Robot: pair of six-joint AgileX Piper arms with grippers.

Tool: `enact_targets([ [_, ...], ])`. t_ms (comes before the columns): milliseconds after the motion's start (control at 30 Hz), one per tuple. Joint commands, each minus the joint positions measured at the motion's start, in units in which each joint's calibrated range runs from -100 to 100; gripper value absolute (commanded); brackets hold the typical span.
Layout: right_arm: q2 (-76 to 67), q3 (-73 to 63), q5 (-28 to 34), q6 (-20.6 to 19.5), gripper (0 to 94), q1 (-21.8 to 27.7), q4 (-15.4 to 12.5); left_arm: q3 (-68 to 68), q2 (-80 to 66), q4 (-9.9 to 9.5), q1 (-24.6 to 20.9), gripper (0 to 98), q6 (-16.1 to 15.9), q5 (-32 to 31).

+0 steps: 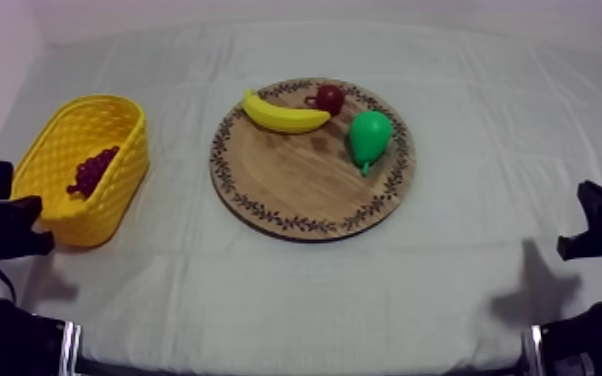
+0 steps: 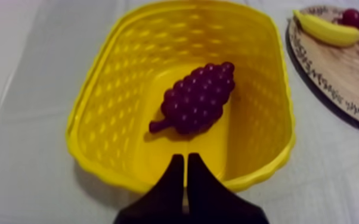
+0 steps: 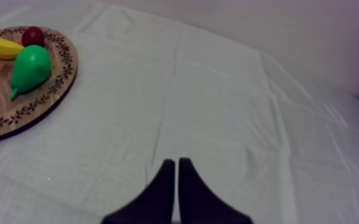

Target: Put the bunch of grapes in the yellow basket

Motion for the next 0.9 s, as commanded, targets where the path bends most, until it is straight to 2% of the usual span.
enact_targets([
  [0,0.0,0.0,0.0,0.0,0.3,0.0,0.0,0.4,-5.5,0.1,-0.3,0.0,0.1,0.0],
  [100,0.0,0.0,0.0,0.0,0.3,0.0,0.0,0.8,-9.1,0.01,-0.7,0.0,0.3,0.3],
  [433,0.0,0.0,0.0,0.0,0.3,0.0,0.0,1.2,-15.3,-2.87,-0.7,0.0,2.6,0.9],
  [667,0.0,0.0,0.0,0.0,0.3,0.0,0.0,1.4,-15.6,-3.23,0.0,0.0,5.4,0.8],
  [867,0.0,0.0,0.0,0.0,0.3,0.0,0.0,1.5,-15.6,-3.29,0.8,0.0,6.0,0.7],
])
